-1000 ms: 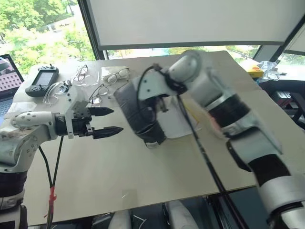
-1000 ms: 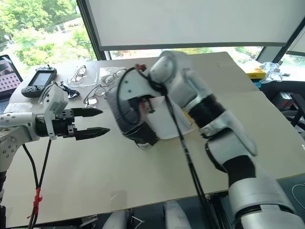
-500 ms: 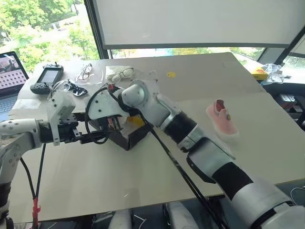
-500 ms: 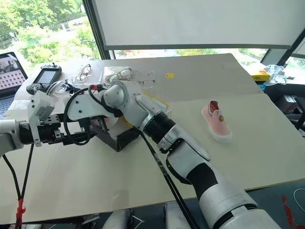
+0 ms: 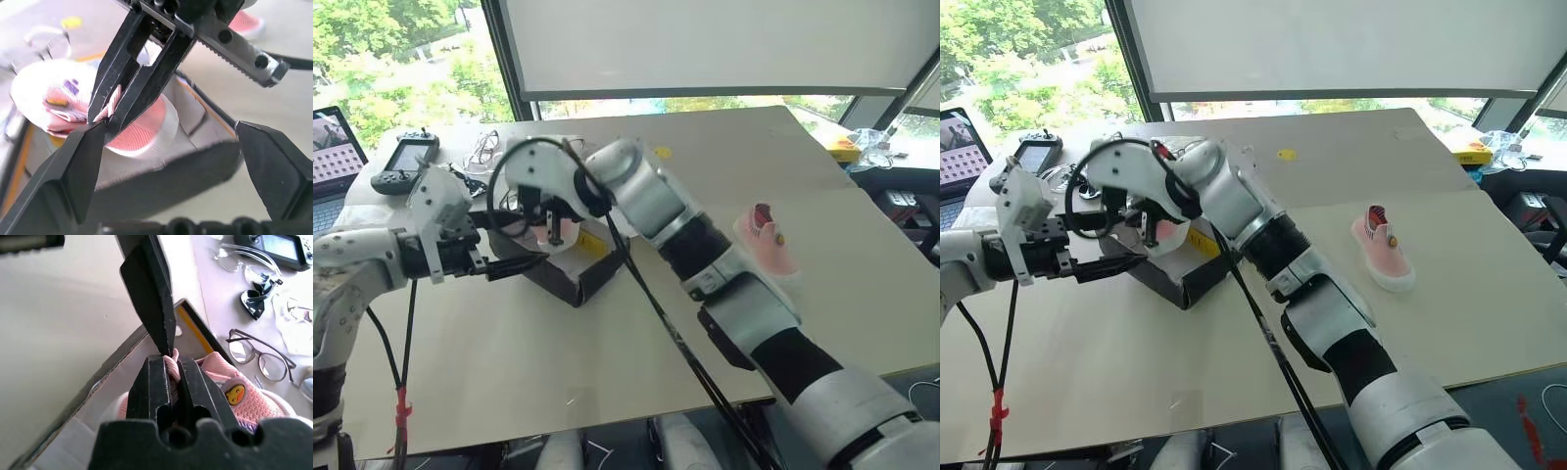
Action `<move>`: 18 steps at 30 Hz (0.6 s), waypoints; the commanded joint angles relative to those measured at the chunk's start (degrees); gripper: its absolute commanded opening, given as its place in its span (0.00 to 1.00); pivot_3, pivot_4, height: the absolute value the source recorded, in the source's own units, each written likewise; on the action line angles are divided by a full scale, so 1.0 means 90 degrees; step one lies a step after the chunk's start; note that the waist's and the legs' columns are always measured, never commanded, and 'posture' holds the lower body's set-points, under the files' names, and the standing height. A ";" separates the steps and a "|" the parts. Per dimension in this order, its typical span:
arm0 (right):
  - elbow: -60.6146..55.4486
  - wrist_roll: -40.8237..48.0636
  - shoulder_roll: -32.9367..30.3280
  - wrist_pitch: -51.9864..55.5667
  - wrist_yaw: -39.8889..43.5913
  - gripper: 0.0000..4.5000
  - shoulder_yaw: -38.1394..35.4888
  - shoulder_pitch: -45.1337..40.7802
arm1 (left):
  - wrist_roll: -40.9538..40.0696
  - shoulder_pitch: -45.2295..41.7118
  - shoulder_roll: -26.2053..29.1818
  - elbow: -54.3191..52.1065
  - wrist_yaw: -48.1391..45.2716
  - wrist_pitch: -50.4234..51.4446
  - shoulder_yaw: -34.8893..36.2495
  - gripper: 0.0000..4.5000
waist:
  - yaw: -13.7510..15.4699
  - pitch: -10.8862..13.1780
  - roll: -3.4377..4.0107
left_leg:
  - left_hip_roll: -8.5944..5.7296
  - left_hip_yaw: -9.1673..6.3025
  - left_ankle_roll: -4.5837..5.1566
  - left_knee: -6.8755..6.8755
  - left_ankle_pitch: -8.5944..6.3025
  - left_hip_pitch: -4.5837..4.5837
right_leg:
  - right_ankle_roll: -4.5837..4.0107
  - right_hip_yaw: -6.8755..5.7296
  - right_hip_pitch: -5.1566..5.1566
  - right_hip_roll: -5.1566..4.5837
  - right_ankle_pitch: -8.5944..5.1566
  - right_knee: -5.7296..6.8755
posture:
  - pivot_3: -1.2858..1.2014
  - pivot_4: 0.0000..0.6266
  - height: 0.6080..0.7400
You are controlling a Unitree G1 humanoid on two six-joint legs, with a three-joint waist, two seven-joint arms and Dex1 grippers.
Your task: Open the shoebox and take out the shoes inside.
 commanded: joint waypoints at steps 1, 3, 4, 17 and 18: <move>-0.0488 0.0099 -0.0809 -0.0178 -0.0281 0.01 -0.0624 -0.0650 | 0.0001 0.0193 -0.0004 0.0040 -0.0411 0.0047 -0.0517 1.00 | 0.0009 0.0000 0.0000 | -0.0002 0.0000 0.0000 0.0000 0.0000 0.0001 | 0.0000 0.0000 0.0002 -0.0002 0.0000 -0.0003 | 0.52 0.24 1.00; -0.0434 0.0003 -0.1253 -0.0401 -0.0330 0.01 -0.0548 -0.0690 | 0.0008 0.0120 -0.0006 0.0119 -0.0432 0.0011 -0.0555 1.00 | 0.0019 0.0000 0.0000 | -0.0002 0.0001 0.0000 -0.0001 0.0000 0.0000 | 0.0000 0.0000 0.0004 -0.0002 0.0000 -0.0006 | 0.52 0.24 1.00; -0.0437 0.0003 -0.1438 -0.0431 -0.0305 0.01 -0.0550 -0.0712 | 0.0007 0.0091 0.0000 0.0149 -0.0445 -0.0007 -0.0572 1.00 | 0.0021 0.0000 0.0000 | -0.0004 0.0002 0.0000 0.0000 0.0000 -0.0001 | 0.0001 0.0000 0.0003 -0.0002 0.0000 -0.0005 | 0.52 0.24 1.00; -0.1219 0.0453 -0.4183 0.0281 -0.0042 0.01 -0.1173 -0.0249 | -0.0533 -0.0178 0.0095 0.0153 -0.0595 0.0227 -0.0401 1.00 | 0.0228 0.0020 0.0010 | -0.0011 0.0001 0.0000 0.0008 0.0000 -0.0023 | 0.0004 -0.0013 0.0006 -0.0014 -0.0002 -0.0039 | 0.52 0.24 1.00; -0.1217 0.0455 -0.4280 0.0234 -0.0121 0.01 -0.1257 -0.0113 | -0.0532 -0.0221 0.0083 0.0176 -0.0605 0.0238 -0.0422 1.00 | 0.0169 0.0020 0.0010 | -0.0007 0.0014 0.0000 0.0005 0.0000 -0.0008 | 0.0000 0.0001 0.0010 -0.0007 0.0000 -0.0036 | 0.52 0.24 1.00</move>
